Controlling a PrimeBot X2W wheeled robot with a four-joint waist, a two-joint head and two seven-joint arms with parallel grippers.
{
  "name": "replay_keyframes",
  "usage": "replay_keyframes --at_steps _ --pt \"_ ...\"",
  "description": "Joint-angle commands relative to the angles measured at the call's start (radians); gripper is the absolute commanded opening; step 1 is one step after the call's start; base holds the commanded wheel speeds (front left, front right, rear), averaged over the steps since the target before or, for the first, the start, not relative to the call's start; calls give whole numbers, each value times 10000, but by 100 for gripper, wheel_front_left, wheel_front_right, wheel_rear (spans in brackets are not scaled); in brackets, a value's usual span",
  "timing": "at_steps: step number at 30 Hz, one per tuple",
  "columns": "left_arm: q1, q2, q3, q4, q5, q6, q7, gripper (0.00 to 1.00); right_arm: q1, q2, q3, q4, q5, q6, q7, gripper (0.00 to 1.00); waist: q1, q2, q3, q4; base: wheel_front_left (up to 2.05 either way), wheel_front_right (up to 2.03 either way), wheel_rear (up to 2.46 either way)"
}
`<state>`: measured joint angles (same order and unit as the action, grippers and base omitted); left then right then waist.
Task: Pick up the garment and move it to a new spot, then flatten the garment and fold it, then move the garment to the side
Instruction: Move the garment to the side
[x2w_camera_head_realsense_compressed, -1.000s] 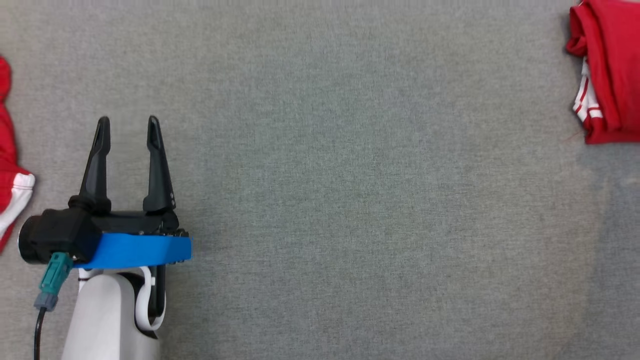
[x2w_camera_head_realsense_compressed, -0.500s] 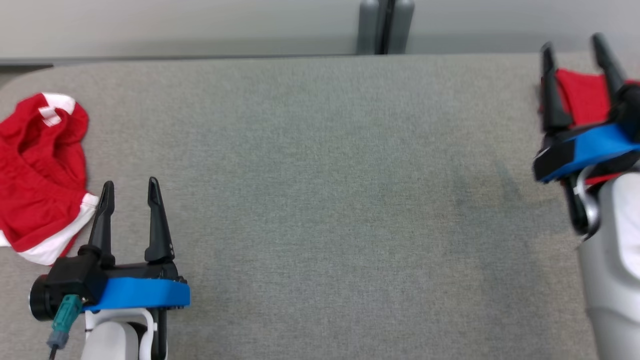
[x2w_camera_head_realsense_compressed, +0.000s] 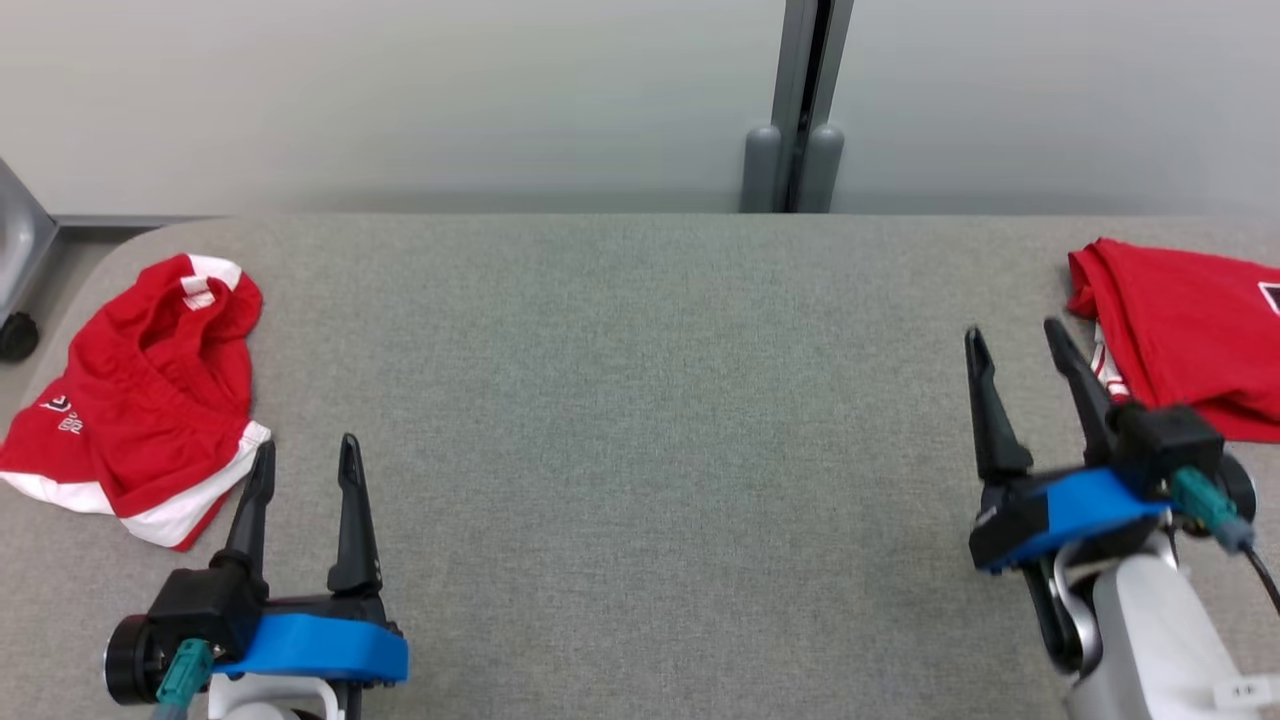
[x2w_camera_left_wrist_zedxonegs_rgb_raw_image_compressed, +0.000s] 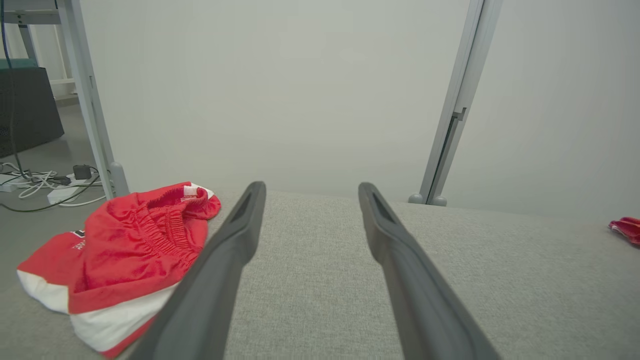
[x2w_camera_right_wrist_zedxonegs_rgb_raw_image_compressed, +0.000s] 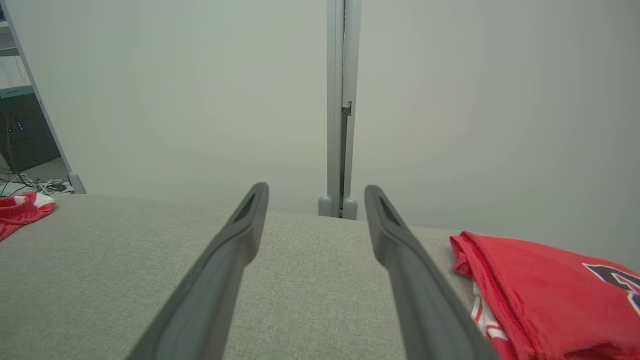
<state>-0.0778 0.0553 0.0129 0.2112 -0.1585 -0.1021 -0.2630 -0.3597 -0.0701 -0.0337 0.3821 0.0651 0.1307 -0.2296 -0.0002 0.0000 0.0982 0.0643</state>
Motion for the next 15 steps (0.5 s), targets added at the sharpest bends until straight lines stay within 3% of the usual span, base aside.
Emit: replay_keyframes --at_steps 1,15 --pt "125 -24 -90 25 6 53 -22 100 497 57 -50 -286 92 2 72 100 2 0 -170 -38 0 0 0" --pt "628 -31 -388 181 -88 129 -22 100 3507 195 -215 -3357 669 2 1125 100 2 0 -775 126 0 0 0"
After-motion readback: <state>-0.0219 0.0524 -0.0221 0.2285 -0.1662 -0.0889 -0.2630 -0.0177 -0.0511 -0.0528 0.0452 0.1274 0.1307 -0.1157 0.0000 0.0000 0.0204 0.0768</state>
